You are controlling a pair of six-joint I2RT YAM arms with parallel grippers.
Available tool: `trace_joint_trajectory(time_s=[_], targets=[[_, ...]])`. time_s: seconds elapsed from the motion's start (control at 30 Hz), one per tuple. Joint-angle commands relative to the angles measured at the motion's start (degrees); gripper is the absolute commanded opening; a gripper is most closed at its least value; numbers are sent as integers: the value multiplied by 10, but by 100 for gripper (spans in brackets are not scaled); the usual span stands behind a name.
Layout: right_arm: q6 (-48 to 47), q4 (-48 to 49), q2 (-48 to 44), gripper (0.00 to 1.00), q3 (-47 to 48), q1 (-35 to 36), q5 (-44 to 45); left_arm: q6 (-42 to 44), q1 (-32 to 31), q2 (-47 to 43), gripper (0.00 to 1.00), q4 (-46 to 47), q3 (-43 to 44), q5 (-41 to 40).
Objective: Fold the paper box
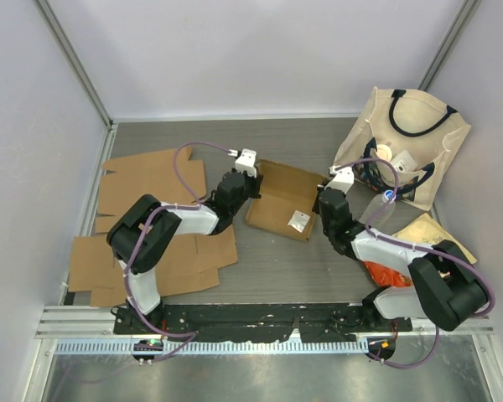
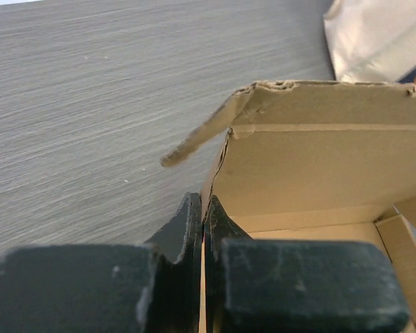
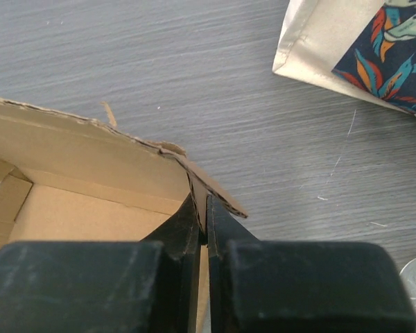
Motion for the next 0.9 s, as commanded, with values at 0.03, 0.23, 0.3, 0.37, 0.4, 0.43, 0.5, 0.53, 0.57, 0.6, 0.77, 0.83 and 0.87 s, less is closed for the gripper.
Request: trace_joint_trajectory(time_s=[0.03, 0.23, 0.3, 0.37, 0.4, 0.43, 0.5, 0.53, 0.57, 0.6, 0.77, 0.83, 0.87], targets=[[18, 80, 36, 1, 52, 22, 106, -45, -3, 29, 0, 86, 33, -116], [15, 115, 70, 1, 62, 26, 132, -40, -3, 46, 0, 137, 36, -135], [11, 136, 73, 1, 44, 32, 155, -50, -3, 52, 0, 160, 19, -135], [7, 167, 79, 1, 28, 37, 158, -55, -3, 57, 0, 197, -5, -135], [7, 178, 81, 1, 23, 38, 168, -59, -4, 61, 0, 206, -10, -138], [1, 202, 85, 1, 19, 44, 172, -61, -4, 63, 0, 225, -17, -141], [-7, 223, 95, 3, 6, 52, 189, -66, -4, 71, 0, 269, -41, -142], [-21, 255, 99, 3, 1, 59, 198, -67, -4, 73, 0, 283, -57, -143], [-33, 278, 105, 5, -14, 73, 205, -67, -4, 76, 0, 294, -64, -144], [-44, 302, 117, 5, -22, 82, 215, -69, -4, 79, 0, 316, -72, -145], [-96, 467, 164, 7, -79, 129, 295, -69, -9, 83, 0, 381, -112, -134], [-98, 506, 173, 7, -93, 145, 305, -68, -14, 72, 0, 386, -126, -123], [-97, 514, 175, 7, -104, 150, 315, -67, -16, 69, 0, 387, -132, -119]])
